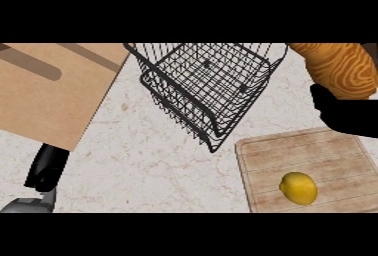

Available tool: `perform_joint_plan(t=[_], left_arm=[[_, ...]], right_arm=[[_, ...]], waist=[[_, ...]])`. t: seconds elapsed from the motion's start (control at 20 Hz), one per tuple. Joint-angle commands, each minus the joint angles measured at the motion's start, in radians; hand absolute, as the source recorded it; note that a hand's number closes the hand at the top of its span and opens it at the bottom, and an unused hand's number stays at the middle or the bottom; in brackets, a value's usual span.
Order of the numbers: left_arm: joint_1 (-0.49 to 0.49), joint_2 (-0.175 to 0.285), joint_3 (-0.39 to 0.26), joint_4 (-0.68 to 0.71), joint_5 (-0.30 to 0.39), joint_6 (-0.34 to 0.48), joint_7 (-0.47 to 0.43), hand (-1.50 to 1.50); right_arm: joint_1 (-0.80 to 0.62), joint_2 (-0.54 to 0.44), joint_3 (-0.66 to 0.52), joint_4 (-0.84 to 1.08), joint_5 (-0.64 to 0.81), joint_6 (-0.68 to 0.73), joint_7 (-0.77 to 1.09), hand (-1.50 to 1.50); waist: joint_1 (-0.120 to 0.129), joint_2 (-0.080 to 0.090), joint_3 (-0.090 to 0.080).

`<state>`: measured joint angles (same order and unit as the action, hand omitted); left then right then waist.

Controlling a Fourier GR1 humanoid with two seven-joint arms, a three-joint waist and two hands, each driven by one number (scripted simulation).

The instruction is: Pick the croissant from the cutting board and place it in the tiered basket

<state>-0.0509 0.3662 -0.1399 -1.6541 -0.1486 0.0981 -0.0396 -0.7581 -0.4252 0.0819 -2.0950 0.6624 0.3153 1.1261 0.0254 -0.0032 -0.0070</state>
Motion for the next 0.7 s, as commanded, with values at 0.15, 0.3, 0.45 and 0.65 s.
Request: perform_joint_plan(t=[0.15, 0.3, 0.45, 0.65], left_arm=[[-0.033, -0.013, -0.028, 0.008, -0.01, -0.025, -0.037, 0.0], [-0.04, 0.002, -0.02, -0.02, -0.003, -0.042, -0.009, 0.0], [-0.057, -0.034, -0.039, -0.006, -0.013, -0.027, 0.002, 0.0], [-0.022, -0.018, -0.028, -0.013, -0.007, -0.039, -0.038, 0.0]], right_arm=[[-0.306, 0.131, -0.005, 0.338, 0.017, 0.028, 0.178, 1.5], [-0.38, 0.207, -0.008, 0.493, 0.068, -0.032, 0.144, 1.5], [-0.421, 0.239, -0.037, 0.65, 0.09, -0.07, 0.063, 1.5], [-0.455, 0.333, -0.046, 0.859, 0.185, -0.226, -0.001, 1.5]], waist=[[0.004, 0.006, 0.002], [0.013, 0.007, 0.004], [0.006, 0.012, 0.005], [0.023, 0.016, 0.005]])
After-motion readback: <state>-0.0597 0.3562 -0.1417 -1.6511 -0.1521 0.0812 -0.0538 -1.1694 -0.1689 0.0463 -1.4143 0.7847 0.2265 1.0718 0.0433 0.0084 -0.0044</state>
